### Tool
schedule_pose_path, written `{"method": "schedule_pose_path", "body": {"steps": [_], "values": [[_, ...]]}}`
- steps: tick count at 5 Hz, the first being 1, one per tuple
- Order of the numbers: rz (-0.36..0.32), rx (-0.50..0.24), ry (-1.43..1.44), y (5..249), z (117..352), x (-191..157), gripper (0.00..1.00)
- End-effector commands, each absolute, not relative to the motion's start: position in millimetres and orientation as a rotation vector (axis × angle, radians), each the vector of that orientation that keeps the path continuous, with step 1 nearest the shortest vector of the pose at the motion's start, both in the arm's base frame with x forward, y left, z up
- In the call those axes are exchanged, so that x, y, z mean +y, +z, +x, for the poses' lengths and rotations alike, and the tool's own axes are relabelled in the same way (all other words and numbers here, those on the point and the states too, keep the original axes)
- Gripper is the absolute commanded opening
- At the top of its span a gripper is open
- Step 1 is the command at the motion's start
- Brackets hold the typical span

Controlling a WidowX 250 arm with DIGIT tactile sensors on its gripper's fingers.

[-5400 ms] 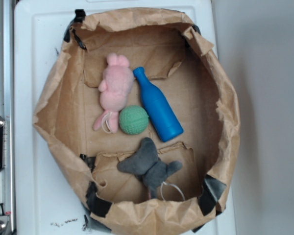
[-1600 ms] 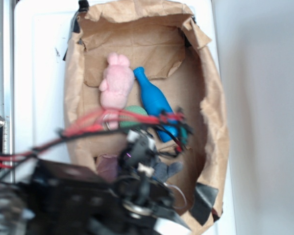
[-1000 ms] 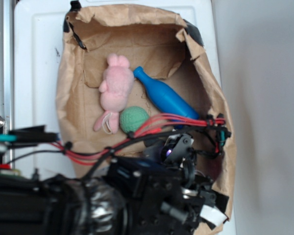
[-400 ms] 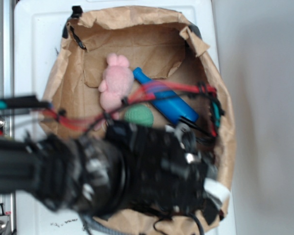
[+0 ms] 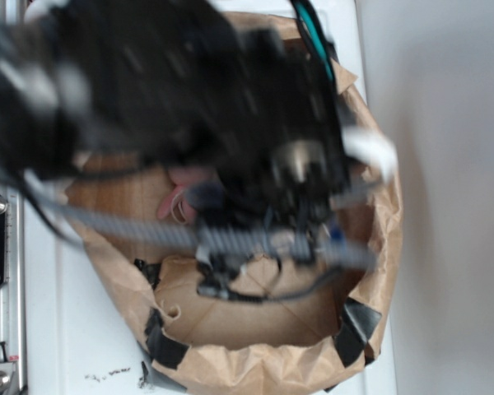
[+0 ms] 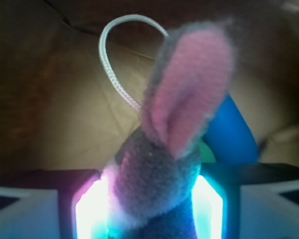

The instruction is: Grab the gray animal.

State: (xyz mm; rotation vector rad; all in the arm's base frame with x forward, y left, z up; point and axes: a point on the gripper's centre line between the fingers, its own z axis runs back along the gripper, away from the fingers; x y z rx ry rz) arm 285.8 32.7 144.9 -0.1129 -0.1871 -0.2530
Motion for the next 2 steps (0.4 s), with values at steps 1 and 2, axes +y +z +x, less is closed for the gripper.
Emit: {"method": "schedule_pose_path", "body": {"steps": [1,2], "values": [[-0.090,-0.169,-0.020,209,265,55,0.00],[0.035,-0.144,0.092,217,249,37,0.00]]}}
